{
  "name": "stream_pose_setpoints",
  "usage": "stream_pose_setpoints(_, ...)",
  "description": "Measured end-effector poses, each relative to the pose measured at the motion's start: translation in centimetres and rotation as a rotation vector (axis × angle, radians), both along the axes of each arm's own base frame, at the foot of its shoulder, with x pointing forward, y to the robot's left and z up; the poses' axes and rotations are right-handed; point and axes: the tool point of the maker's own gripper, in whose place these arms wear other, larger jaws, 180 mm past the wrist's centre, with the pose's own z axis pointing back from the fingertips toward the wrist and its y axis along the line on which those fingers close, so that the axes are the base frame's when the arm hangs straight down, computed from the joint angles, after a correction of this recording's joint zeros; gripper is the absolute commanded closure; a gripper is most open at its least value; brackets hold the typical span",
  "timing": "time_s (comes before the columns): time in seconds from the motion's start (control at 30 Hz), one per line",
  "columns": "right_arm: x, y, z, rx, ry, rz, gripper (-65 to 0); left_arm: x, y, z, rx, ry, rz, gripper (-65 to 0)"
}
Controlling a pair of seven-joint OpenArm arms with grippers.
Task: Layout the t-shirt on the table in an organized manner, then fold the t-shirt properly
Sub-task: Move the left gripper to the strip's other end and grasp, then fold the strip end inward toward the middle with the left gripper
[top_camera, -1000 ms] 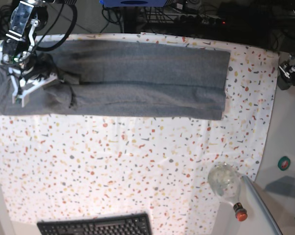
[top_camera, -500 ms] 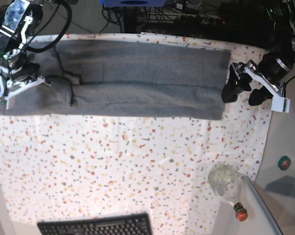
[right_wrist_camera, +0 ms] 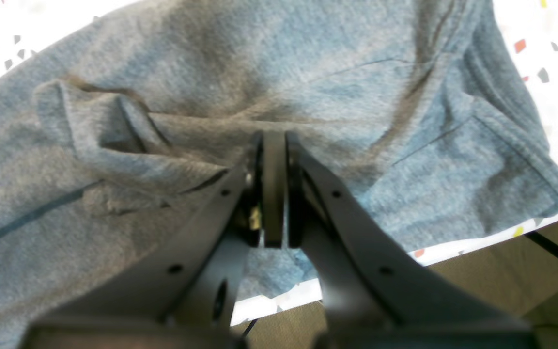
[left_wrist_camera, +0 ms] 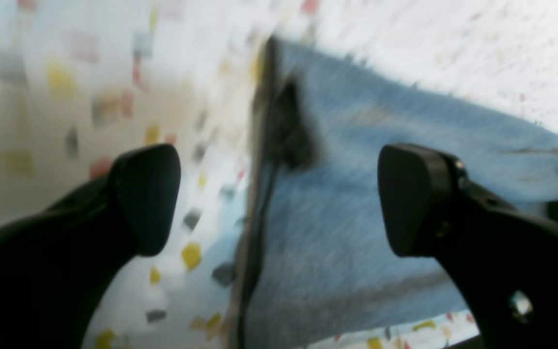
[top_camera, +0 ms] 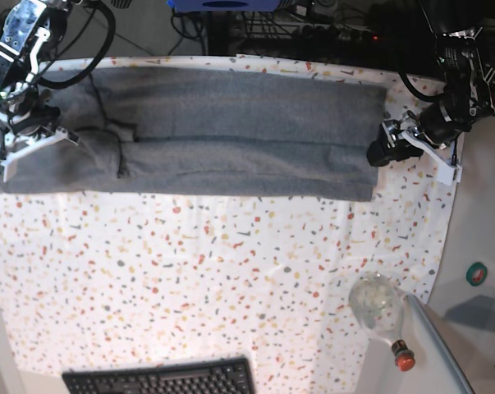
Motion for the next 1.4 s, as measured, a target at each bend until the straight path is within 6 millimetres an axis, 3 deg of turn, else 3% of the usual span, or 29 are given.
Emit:
stream_pose_setpoints(0.23,0.0,0.0,0.0,0.000,0.001,0.000,0.0,1.9,-4.1,-1.6,-0.087,-0.060,-0.029,-61.5)
stream_pose_setpoints(0.4,0.0,-0.4,0.1,-0.008,0.000,0.003,0.0,1.6,-4.9,-2.3,-0.107,-0.059,-0.051,-60.2)
stream_pose_setpoints(0.47,0.0,-0.8,0.2,-0.023,0.002,0.005,0.0,1.7,-4.9,-2.3,-0.111,-0.058,-0.048,-52.5)
stream_pose_setpoints(0.57,0.0,-0.9,0.3,-0.023,0.002,0.005,0.0,1.0,-5.4,-2.9,-0.115,-0.029,-0.061,-30.9)
stream_pose_setpoints(0.67,0.0,-0.8,0.2,-0.019,0.001,0.005,0.0,0.3,-5.3,-3.6,-0.105,0.009,-0.067,-2.8)
stream_pose_setpoints(0.7,0.0,-0.8,0.2,-0.020,0.001,0.005,0.0,0.2,-5.3,-3.7,-0.106,0.012,-0.066,0.0)
stream_pose_setpoints(0.83,0.0,-0.8,0.2,-0.021,0.001,0.005,0.0,0.4,-4.1,-3.6,-0.089,0.028,-0.074,0.0)
stream_pose_setpoints(1.0,-0.3,-0.8,0.1,-0.019,0.007,0.005,0.0,2.3,3.5,0.4,0.084,-0.045,-0.016,0.0)
stream_pose_setpoints(1.03,-0.5,-0.7,0.0,-0.018,0.011,0.005,0.0,2.9,3.9,1.5,0.115,-0.073,-0.031,0.0)
stream_pose_setpoints(1.17,-0.6,-0.8,0.0,-0.022,0.014,0.005,0.0,3.8,1.6,5.0,0.132,-0.182,-0.059,0.0)
stream_pose_setpoints(1.3,-0.4,-0.8,0.0,-0.021,0.011,0.004,0.0,0.7,-2.3,4.0,0.169,-0.106,-0.099,0.0)
stream_pose_setpoints(1.4,-0.1,-0.6,0.2,-0.013,0.000,0.006,0.0,0.1,-6.6,4.4,0.108,-0.127,-0.141,0.0)
